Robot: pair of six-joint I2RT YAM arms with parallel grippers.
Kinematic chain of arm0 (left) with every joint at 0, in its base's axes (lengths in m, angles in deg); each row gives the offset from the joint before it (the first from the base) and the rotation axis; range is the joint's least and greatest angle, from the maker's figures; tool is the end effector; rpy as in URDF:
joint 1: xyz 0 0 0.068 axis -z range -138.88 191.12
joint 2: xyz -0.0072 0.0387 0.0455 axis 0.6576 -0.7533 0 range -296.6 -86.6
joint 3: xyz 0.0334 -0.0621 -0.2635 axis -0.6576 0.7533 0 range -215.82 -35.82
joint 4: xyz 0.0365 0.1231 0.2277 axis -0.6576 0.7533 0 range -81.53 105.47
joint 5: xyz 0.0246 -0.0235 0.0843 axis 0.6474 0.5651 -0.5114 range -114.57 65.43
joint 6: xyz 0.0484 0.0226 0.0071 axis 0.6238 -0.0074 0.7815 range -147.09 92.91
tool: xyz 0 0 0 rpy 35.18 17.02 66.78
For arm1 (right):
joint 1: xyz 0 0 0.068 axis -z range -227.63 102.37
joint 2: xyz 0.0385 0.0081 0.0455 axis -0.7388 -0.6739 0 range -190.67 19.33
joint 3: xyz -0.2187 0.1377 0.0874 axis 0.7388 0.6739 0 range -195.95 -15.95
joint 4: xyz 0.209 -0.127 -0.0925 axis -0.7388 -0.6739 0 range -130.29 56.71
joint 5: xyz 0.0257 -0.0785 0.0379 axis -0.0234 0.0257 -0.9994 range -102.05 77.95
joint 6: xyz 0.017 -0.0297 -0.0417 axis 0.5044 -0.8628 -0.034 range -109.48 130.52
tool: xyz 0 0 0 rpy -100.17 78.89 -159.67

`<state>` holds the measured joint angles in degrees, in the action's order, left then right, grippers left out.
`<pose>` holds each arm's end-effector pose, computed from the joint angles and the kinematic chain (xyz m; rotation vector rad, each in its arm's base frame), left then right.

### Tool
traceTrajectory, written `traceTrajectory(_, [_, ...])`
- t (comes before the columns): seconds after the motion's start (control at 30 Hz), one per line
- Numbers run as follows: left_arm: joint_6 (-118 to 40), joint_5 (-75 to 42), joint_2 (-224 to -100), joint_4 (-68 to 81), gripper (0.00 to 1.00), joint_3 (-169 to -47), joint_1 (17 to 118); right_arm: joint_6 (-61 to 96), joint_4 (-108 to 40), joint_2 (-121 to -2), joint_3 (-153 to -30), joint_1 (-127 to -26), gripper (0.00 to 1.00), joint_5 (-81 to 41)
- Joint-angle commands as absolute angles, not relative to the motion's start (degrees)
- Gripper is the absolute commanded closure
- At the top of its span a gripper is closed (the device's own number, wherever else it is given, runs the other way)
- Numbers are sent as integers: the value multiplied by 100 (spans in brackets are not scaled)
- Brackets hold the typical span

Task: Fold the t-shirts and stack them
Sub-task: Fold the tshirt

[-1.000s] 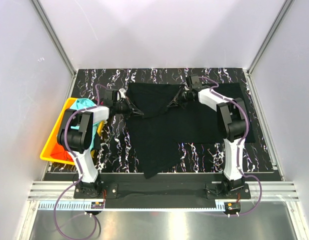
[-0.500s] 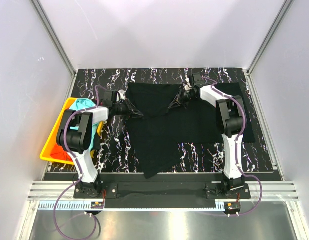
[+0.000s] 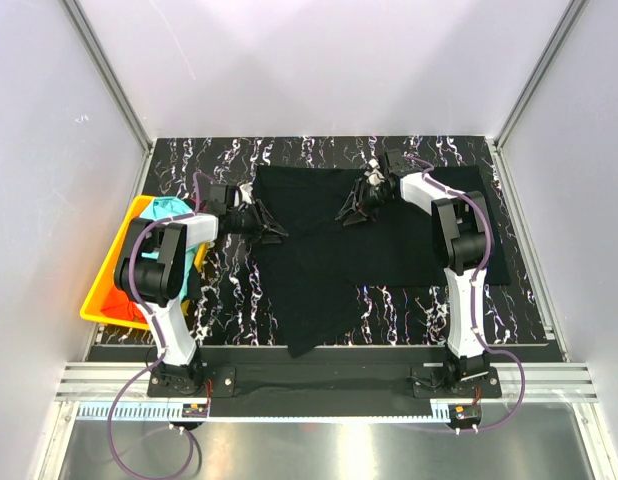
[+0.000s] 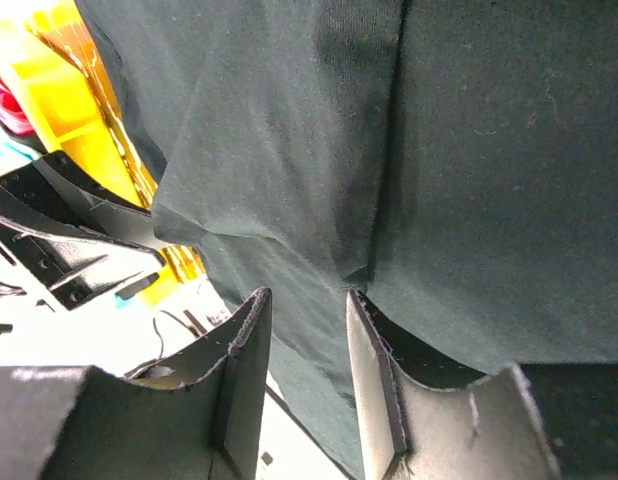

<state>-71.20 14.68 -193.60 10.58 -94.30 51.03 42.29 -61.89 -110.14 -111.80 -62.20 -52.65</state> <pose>0.3594 -0.0857 0.1436 -0.4415 2.5467 -1.2310 0.4511 0.1412 0.1423 0.1614 2.7388 1.1950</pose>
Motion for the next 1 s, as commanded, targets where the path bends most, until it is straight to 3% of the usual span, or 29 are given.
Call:
traceTrajectory(0.0, [-6971, 1577, -19365, 1040, 58, -9655, 5149, 3988, -6229, -11092, -11158, -6196, 57, -5275])
traceTrajectory(0.2, [-6936, 1700, -19514, 1040, 53, -9910, 5167, 3803, -6291, -11198, -11149, -6213, 54, -5169])
traceTrajectory(0.37, [-6989, 1806, -19698, 1022, 58, -10060, 5193, 3768, -6326, -11364, -11315, -6292, 55, -5125])
traceTrajectory(0.4, [-7006, 1832, -19708, 1014, 61, -10068, 5184, 3768, -6335, -11391, -11342, -6319, 57, -5134])
traceTrajectory(0.43, [-7024, 1858, -19725, 1014, 72, -10077, 5184, 3777, -6352, -11408, -11386, -6319, 59, -5125])
traceTrajectory(0.5, [-7059, 1911, -19725, 996, 85, -10069, 5184, 3768, -6378, -11374, -11395, -6319, 64, -5108])
traceTrajectory(0.53, [-7068, 1929, -19717, 987, 95, -10069, 5193, 3768, -6396, -11356, -11386, -6319, 76, -5099])
traceTrajectory(0.57, [-7077, 1929, -19699, 996, 99, -10069, 5184, 3768, -6396, -11286, -11377, -6319, 85, -5116])
traceTrajectory(0.63, [-7094, 1946, -19629, 996, 100, -10042, 5184, 3803, -6414, -11224, -11360, -6319, 100, -5195])
traceTrajectory(0.97, [-7375, 2078, -19418, 1013, 100, -9902, 5105, 4278, -7010, -11021, -11605, -5871, 100, -6091])
